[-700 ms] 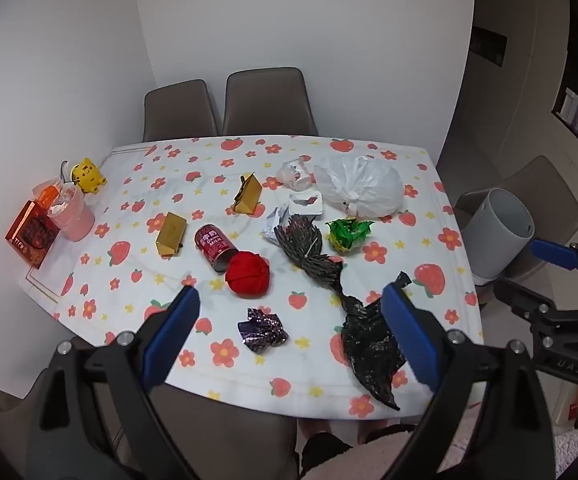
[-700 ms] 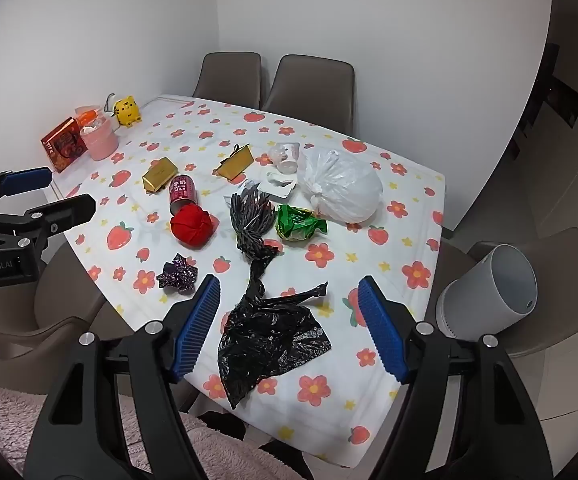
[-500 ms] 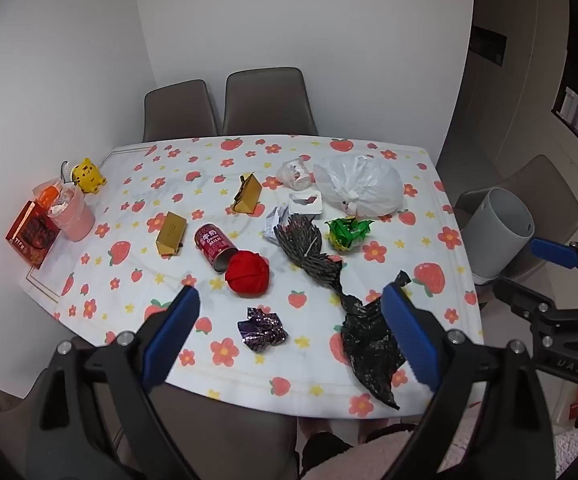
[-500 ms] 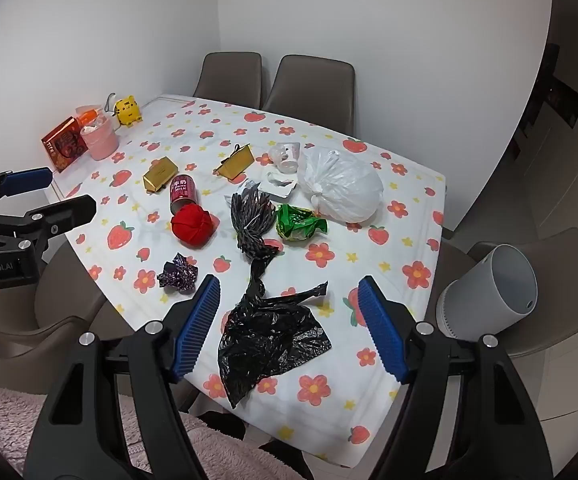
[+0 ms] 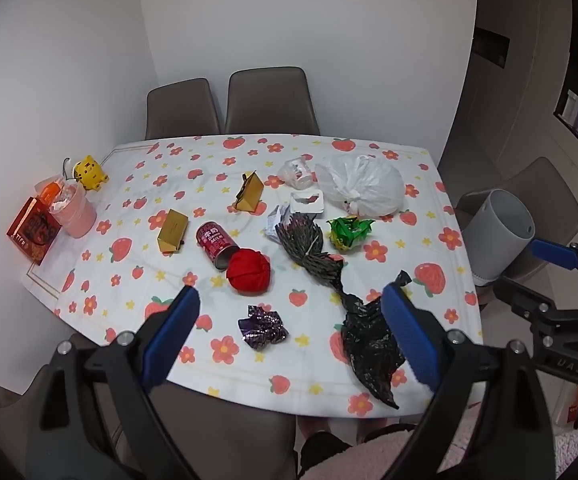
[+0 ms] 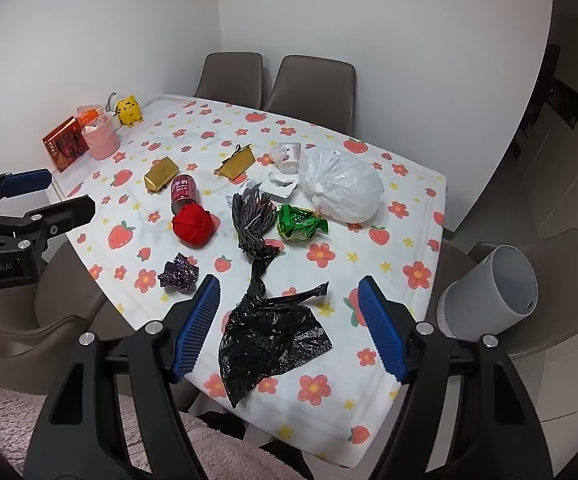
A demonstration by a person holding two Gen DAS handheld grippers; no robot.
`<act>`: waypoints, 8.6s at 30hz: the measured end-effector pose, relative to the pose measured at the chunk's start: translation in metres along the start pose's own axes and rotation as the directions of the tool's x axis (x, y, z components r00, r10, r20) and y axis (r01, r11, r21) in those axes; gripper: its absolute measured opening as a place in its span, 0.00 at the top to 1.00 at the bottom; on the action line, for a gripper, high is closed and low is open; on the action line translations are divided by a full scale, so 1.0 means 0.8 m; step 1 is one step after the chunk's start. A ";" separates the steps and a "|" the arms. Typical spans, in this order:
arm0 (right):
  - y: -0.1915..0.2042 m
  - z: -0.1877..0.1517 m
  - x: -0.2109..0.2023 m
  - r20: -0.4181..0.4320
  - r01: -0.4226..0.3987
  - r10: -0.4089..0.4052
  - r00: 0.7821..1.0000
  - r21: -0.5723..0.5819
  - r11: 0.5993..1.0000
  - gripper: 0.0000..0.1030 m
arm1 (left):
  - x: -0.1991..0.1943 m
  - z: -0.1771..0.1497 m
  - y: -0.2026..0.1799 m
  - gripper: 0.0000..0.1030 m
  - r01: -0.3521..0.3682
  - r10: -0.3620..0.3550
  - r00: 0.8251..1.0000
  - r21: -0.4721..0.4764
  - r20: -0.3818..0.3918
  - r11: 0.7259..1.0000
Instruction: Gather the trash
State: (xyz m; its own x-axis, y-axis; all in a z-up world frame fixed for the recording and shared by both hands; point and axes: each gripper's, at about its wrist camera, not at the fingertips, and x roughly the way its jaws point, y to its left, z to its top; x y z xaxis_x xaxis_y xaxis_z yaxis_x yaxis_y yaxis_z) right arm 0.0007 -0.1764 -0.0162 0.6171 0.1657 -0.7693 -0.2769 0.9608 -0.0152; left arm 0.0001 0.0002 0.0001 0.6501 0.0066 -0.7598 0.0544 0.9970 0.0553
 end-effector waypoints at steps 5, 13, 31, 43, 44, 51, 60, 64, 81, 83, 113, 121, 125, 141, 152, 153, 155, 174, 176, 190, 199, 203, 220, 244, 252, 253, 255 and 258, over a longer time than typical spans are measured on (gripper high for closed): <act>0.000 -0.001 0.002 -0.001 -0.004 0.004 1.000 0.000 1.000 0.31 | 0.001 0.000 0.000 0.11 0.006 -0.006 1.000 -0.007 -0.008 1.000; 0.003 0.001 0.000 -0.001 -0.004 0.004 1.000 -0.001 1.000 0.31 | 0.002 -0.002 -0.001 0.11 0.010 -0.010 1.000 -0.011 -0.010 1.000; 0.002 0.001 -0.001 0.002 -0.002 0.002 1.000 -0.002 1.000 0.31 | 0.004 -0.018 0.002 0.11 0.015 -0.015 1.000 -0.002 -0.016 1.000; 0.002 0.001 -0.001 0.003 -0.002 0.002 1.000 -0.003 1.000 0.31 | -0.003 -0.019 0.015 0.11 0.014 -0.014 1.000 -0.015 -0.005 1.000; 0.002 0.001 -0.001 0.003 -0.001 0.001 1.000 -0.003 1.000 0.31 | 0.000 -0.014 0.012 0.11 0.012 -0.012 1.000 -0.018 -0.010 1.000; 0.002 -0.001 0.002 0.006 -0.021 0.021 1.000 0.002 1.000 0.31 | 0.000 -0.016 0.012 0.11 0.020 -0.020 1.000 -0.013 -0.010 1.000; 0.000 0.011 -0.002 0.011 -0.037 0.037 0.999 -0.015 0.999 0.31 | -0.003 -0.005 0.003 0.11 0.023 -0.022 1.000 0.018 -0.017 1.000; 0.001 0.012 -0.001 0.009 -0.041 0.041 0.999 -0.020 0.999 0.31 | -0.002 -0.006 -0.002 0.11 0.022 -0.021 1.000 0.036 -0.023 0.999; 0.004 0.011 -0.001 0.011 -0.039 0.039 0.999 -0.020 0.999 0.31 | -0.007 -0.009 0.003 0.11 0.020 -0.019 1.000 0.037 -0.024 0.999; 0.004 0.011 -0.001 0.012 -0.039 0.039 0.999 -0.019 0.999 0.31 | -0.007 -0.009 0.003 0.11 0.019 -0.018 1.000 0.037 -0.023 0.999; 0.018 -0.008 0.024 -0.011 -0.035 0.035 0.999 -0.029 0.999 0.31 | 0.018 -0.038 0.025 0.11 0.006 -0.006 0.998 -0.009 -0.054 1.000; 0.034 -0.024 0.087 -0.078 -0.064 0.061 0.995 -0.044 0.997 0.31 | 0.094 -0.071 0.031 0.11 -0.034 0.039 0.994 0.049 -0.104 0.998; 0.043 -0.035 0.122 -0.095 -0.066 0.062 0.994 -0.047 0.997 0.31 | 0.135 -0.085 0.040 0.11 -0.022 0.029 0.992 0.055 -0.124 0.998; 0.037 -0.086 0.284 -0.221 -0.019 0.012 0.975 -0.031 0.999 0.31 | 0.308 -0.140 0.060 0.29 0.032 -0.008 0.970 0.095 -0.241 0.995; 0.035 -0.111 0.332 -0.329 -0.040 0.023 0.944 -0.044 0.998 0.54 | 0.356 -0.149 0.065 0.66 0.067 -0.042 0.954 0.075 -0.298 0.995; 0.036 -0.112 0.334 -0.341 -0.046 0.028 0.940 -0.044 0.998 0.62 | 0.357 -0.149 0.064 0.69 0.071 -0.044 0.953 0.079 -0.300 0.994; 0.038 -0.114 0.337 -0.356 -0.056 0.033 0.934 -0.053 0.997 0.78 | 0.357 -0.148 0.062 0.72 0.078 -0.049 0.952 0.083 -0.301 0.993; 0.033 -0.080 0.281 -0.252 -0.059 0.045 0.967 -0.047 0.997 0.99 | 0.290 -0.110 0.027 0.82 0.175 -0.138 0.964 0.151 -0.227 0.973; 0.029 -0.075 0.268 -0.227 -0.046 0.036 0.973 -0.037 0.998 0.99 | 0.281 -0.104 0.022 0.82 0.184 -0.147 0.966 0.163 -0.213 0.969; -0.033 -0.063 0.178 -0.066 0.142 -0.136 0.989 0.109 0.984 0.99 | 0.246 -0.045 -0.051 0.82 0.281 -0.261 0.960 0.347 -0.103 0.895; -0.130 -0.092 0.147 -0.061 0.221 -0.213 0.975 0.229 0.948 0.99 | 0.254 -0.018 -0.175 0.82 0.344 -0.328 0.937 0.475 -0.119 0.810; -0.194 -0.105 0.140 -0.064 0.237 -0.228 0.972 0.255 0.938 0.99 | 0.267 -0.007 -0.248 0.82 0.360 -0.341 0.931 0.501 -0.133 0.787; -0.544 -0.129 0.150 -0.076 0.296 -0.286 0.955 0.257 0.920 0.99 | 0.345 0.075 -0.606 0.82 0.432 -0.410 0.896 0.536 -0.169 0.725; -0.732 -0.146 0.246 -0.105 0.319 -0.301 0.948 0.290 0.902 0.58 | 0.475 0.127 -0.796 0.28 0.461 -0.409 0.886 0.531 -0.221 0.711; -0.747 -0.145 0.215 -0.067 0.318 -0.313 0.947 0.306 0.897 0.58 | 0.466 0.129 -0.793 0.28 0.449 -0.403 0.891 0.551 -0.211 0.703; -0.748 -0.145 0.211 -0.069 0.314 -0.308 0.949 0.305 0.899 0.58 | 0.468 0.131 -0.790 0.28 0.447 -0.402 0.891 0.552 -0.209 0.704; -0.746 -0.146 0.216 -0.091 0.308 -0.294 0.951 0.294 0.905 0.58 | 0.465 0.132 -0.784 0.28 0.442 -0.400 0.894 0.552 -0.204 0.707; -0.740 -0.151 0.240 -0.132 0.287 -0.259 0.957 0.284 0.915 0.58 | 0.458 0.130 -0.771 0.28 0.434 -0.394 0.898 0.552 -0.198 0.712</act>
State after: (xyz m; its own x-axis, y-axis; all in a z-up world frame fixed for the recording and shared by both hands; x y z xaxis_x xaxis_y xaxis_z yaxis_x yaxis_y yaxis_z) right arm 0.1938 -0.7402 -0.2319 0.5645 -0.1195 -0.8167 0.1329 0.9897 -0.0530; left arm 0.2838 -0.6207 -0.2449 0.4121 -0.3713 -0.8320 0.7391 0.6703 0.0670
